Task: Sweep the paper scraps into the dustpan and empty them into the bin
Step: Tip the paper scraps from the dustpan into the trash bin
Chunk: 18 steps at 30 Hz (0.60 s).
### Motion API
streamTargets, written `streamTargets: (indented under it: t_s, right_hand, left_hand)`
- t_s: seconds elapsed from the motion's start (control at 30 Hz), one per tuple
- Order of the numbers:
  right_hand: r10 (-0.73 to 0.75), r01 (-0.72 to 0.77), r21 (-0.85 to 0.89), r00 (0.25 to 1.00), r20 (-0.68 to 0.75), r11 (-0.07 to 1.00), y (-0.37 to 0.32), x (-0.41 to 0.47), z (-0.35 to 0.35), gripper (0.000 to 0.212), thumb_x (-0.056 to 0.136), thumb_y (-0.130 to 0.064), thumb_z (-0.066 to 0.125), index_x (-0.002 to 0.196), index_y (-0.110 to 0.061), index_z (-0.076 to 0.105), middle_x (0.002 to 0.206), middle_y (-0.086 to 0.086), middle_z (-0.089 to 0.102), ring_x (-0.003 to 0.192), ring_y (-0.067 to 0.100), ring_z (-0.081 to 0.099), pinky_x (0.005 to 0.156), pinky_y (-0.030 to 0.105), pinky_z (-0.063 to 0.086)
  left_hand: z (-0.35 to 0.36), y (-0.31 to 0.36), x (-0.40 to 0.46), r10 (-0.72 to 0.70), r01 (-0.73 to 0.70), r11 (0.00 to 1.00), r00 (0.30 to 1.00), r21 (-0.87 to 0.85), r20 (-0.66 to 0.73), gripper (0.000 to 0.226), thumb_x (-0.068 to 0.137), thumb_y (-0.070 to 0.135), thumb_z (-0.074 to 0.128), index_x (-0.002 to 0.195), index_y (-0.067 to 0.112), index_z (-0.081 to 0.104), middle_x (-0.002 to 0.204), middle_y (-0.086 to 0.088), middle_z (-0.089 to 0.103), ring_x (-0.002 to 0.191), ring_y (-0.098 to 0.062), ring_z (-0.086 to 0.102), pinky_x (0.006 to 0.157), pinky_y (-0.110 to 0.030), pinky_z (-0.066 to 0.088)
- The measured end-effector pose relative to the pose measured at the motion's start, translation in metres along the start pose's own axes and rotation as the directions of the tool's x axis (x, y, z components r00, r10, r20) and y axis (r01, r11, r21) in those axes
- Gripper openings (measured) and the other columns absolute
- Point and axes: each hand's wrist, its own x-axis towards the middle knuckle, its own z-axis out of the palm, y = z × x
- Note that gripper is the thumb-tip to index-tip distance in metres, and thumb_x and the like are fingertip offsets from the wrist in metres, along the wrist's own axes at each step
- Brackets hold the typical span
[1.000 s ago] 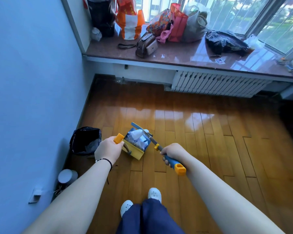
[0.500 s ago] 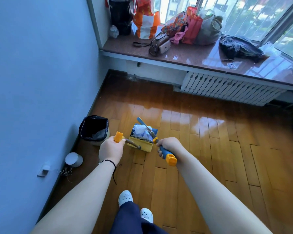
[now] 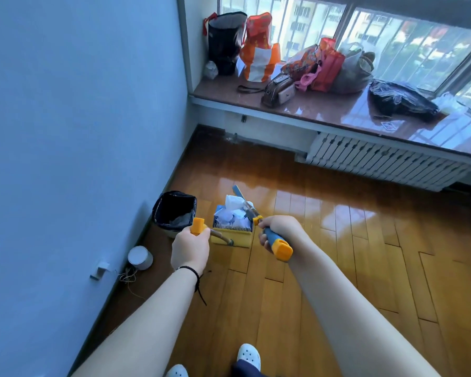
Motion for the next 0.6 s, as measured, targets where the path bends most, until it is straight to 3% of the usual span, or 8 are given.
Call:
streamTargets:
  t_s: [0.13, 0.3, 0.6]
  right_hand:
    - [-0.028, 0.028, 0.002, 0.999, 0.018, 1.0, 0.003, -0.024, 0.032, 0.021, 0.096, -0.002, 0.046, 0.117, -0.003, 0.048, 0.068, 0.008, 0.047, 0.03, 0.012, 0.046, 0.031, 0.015, 0.04]
    - [-0.071, 0.071, -0.005, 0.997, -0.005, 0.997, 0.017, -0.045, 0.078, 0.027, 0.096, -0.004, 0.048, 0.123, -0.001, 0.05, 0.068, 0.01, 0.05, 0.034, 0.013, 0.049, 0.032, 0.017, 0.041]
    - [-0.082, 0.082, 0.031, 0.997, -0.004, 0.996, 0.034, -0.071, 0.149, 0.038, 0.094, -0.006, 0.051, 0.132, -0.006, 0.049, 0.08, 0.011, 0.054, 0.03, 0.013, 0.051, 0.034, 0.018, 0.044]
  left_hand:
    - [-0.035, -0.01, 0.005, -0.003, 0.002, 1.0, 1.0, -0.016, -0.012, 0.025, 0.092, 0.045, 0.063, 0.084, 0.022, 0.065, 0.077, 0.003, 0.065, 0.074, -0.023, 0.062, 0.06, -0.029, 0.043]
    - [-0.077, -0.025, 0.013, -0.024, 0.021, 0.992, 0.999, -0.123, -0.022, 0.025, 0.09, 0.041, 0.066, 0.074, 0.021, 0.063, 0.071, 0.002, 0.065, 0.07, -0.021, 0.063, 0.063, -0.031, 0.05]
    - [-0.14, -0.048, 0.019, -0.018, 0.006, 0.97, 0.999, -0.242, -0.048, 0.037, 0.09, 0.032, 0.069, 0.06, 0.014, 0.055, 0.056, 0.0, 0.055, 0.053, -0.016, 0.052, 0.05, -0.025, 0.035]
